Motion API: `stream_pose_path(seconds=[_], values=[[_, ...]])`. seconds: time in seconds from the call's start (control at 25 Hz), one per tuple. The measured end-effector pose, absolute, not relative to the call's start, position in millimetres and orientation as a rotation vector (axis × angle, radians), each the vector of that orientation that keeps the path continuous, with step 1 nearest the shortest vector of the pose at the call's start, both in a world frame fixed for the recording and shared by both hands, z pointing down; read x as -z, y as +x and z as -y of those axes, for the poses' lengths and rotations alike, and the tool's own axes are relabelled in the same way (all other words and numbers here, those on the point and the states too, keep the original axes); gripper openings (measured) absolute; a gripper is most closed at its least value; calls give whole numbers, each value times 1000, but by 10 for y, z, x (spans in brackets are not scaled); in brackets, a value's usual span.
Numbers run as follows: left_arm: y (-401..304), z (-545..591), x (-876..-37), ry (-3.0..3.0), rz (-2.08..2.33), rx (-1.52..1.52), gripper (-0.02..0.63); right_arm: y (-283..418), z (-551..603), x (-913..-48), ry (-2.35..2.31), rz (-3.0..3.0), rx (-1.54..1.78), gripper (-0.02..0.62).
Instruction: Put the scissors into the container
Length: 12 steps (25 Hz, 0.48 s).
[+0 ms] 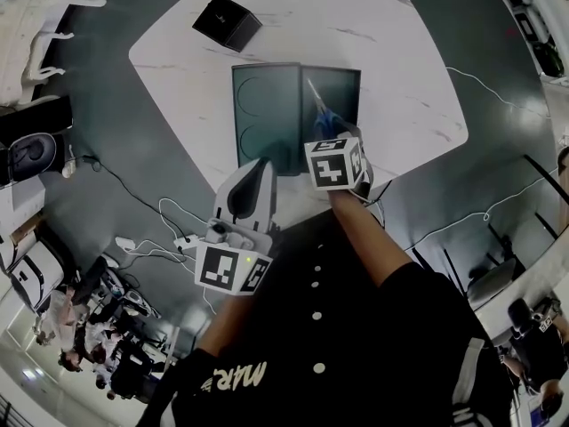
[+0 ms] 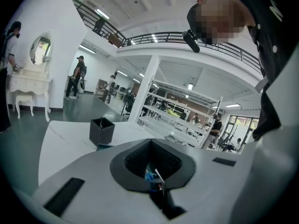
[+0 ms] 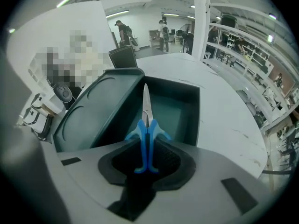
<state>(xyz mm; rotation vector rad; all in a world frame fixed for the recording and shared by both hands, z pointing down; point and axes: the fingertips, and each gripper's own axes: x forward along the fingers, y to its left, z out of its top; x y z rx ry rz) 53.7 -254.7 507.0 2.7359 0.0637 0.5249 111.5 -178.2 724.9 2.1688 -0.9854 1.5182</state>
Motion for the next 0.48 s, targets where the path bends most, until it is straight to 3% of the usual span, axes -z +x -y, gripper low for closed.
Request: stream_pose_path(seconds=[0.48], values=[[494,2641,-5067,2744,-46,-530,26,1085,1808,-7303,2127,951,-1489,143]])
